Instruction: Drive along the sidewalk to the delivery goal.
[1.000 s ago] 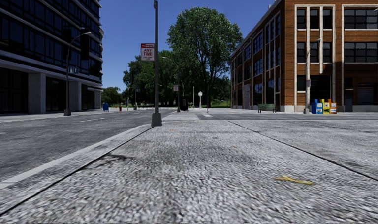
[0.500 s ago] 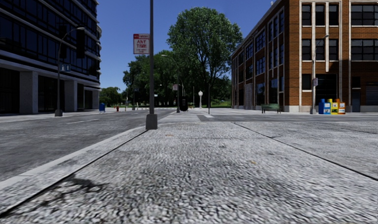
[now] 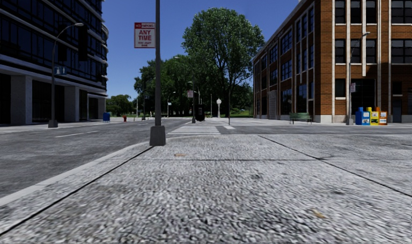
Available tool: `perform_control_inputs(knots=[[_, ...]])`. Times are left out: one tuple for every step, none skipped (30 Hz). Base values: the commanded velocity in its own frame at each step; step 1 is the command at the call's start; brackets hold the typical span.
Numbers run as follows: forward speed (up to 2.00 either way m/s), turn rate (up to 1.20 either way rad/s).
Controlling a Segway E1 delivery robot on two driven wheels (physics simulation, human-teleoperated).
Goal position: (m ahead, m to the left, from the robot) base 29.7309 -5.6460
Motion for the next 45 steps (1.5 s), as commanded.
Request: perform_control_inputs(knots=[[2.0, 0.0], [2.0, 0.0], [2.0, 0.0], [2.0, 0.0], [2.0, 0.0], [2.0, 0.0], [2.0, 0.0], [2.0, 0.0], [2.0, 0.0], [2.0, 0.0], [2.0, 0.0], [2.0, 0.0], [2.0, 0.0], [2.0, 0.0], [2.0, 0.0], [2.0, 0.0], [2.0, 0.0], [2.0, 0.0], [2.0, 0.0], [2.0, 0.0], [2.0, 0.0], [2.0, 0.0], [2.0, 0.0], [2.0, 0.0], [2.0, 0.0], [2.0, 0.0], [2.0, 0.0], [2.0, 0.0], [2.0, 0.0], [2.0, 0.0], [2.0, 0.0], [2.0, 0.0], [2.0, 0.0], [2.0, 0.0], [2.0, 0.0], [2.0, 0.0], [2.0, 0.0], [2.0, 0.0], [2.0, 0.0], [2.0, 0.0], [2.0, 0.0], [2.0, 0.0], [2.0, 0.0], [2.0, 0.0], [2.0, 0.0]])
